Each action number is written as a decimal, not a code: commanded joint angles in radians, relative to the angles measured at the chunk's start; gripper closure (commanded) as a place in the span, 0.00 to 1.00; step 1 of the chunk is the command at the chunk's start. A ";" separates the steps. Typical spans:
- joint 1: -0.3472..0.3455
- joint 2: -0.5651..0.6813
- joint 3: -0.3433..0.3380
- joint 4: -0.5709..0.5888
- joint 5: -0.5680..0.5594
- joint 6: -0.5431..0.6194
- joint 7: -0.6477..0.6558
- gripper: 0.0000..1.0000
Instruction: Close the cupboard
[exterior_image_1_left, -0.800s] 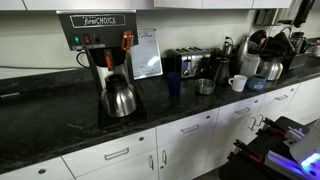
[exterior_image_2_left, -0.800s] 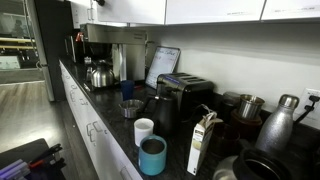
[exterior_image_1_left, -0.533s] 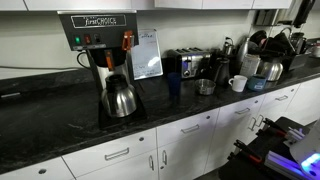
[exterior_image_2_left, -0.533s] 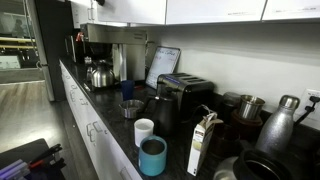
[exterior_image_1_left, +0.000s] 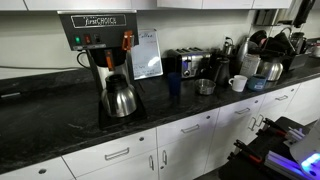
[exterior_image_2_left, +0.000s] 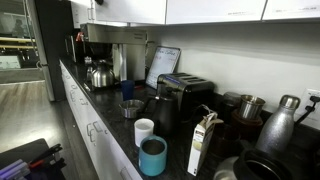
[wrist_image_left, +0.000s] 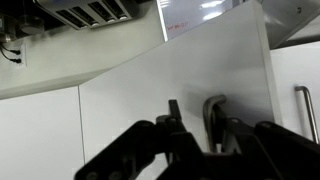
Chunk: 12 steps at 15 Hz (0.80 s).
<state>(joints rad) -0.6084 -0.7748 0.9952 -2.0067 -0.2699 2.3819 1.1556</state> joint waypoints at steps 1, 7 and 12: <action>0.042 0.073 -0.035 0.029 0.029 -0.010 0.030 0.97; 0.092 0.132 -0.065 0.026 0.040 0.036 -0.012 0.97; 0.136 0.168 -0.100 0.022 0.023 0.068 -0.038 0.97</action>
<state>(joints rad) -0.5312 -0.7200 0.9443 -2.0051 -0.2601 2.3748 1.1135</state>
